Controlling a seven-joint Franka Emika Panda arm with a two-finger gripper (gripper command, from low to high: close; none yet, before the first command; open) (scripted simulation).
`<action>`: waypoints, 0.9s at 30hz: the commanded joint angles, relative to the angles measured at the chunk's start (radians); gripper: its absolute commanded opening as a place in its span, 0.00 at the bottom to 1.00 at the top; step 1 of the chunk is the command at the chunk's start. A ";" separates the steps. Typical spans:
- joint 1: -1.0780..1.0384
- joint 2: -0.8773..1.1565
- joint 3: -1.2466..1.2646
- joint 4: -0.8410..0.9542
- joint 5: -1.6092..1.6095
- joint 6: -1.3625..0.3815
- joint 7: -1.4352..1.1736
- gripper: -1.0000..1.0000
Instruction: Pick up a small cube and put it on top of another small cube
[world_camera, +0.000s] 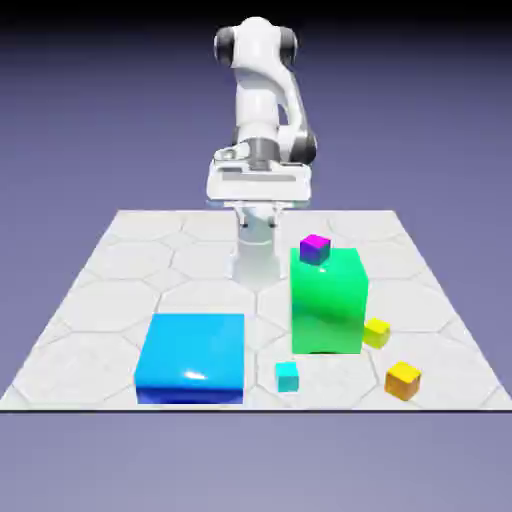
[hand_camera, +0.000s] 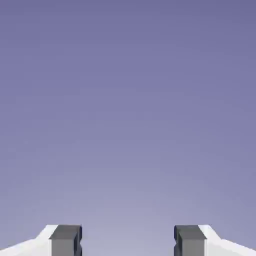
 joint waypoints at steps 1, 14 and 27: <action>-0.025 0.036 0.025 0.015 0.014 -0.016 0.044 0.50; -0.355 0.506 0.349 0.208 0.190 -0.217 0.609 0.50; -0.613 0.938 0.607 0.377 0.327 -0.356 1.091 0.50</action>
